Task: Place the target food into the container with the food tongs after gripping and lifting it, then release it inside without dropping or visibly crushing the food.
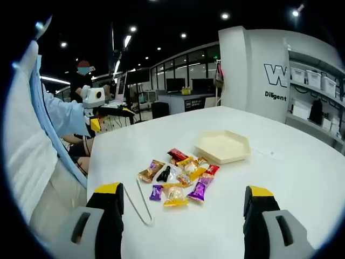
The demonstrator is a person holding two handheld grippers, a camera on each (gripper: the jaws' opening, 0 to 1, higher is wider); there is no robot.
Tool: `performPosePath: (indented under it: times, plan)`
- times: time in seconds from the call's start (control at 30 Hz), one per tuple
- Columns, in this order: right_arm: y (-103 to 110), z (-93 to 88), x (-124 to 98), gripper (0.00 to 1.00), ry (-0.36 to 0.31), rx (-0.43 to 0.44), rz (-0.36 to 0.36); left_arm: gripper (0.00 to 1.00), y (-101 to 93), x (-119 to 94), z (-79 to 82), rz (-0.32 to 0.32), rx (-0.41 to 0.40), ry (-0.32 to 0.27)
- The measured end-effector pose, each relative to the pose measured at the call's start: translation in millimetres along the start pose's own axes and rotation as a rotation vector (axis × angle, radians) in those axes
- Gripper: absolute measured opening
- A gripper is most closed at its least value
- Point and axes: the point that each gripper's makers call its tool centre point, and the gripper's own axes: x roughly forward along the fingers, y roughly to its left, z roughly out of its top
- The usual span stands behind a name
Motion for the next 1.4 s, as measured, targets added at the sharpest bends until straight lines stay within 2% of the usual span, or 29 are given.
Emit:
performPosePath:
  times: [0.13,0.6,0.67,1.1,1.4]
  plan:
    - [-0.1,0.4,0.3,0.95,0.000,-0.001,0.000,0.98,9.8,-3.1,-4.4,0.000,0.000,-0.002]
    - [0.0,3.6,2.8,0.95,-0.002,-0.006,0.003,0.98,-10.6,1.4,1.2,0.001,0.003,0.009]
    - [0.1,4.3,2.9,0.95,-0.003,-0.006,0.004,0.98,-5.9,-0.1,-1.2,0.001,0.000,0.008]
    - [-0.7,6.5,1.9,0.95,-0.005,-0.011,0.001,0.99,-11.0,-1.0,2.0,-0.016,-0.003,0.006]
    - [0.9,7.6,3.4,0.96,-0.005,-0.018,0.003,0.99,-17.9,-4.4,-1.4,-0.040,-0.002,0.009]
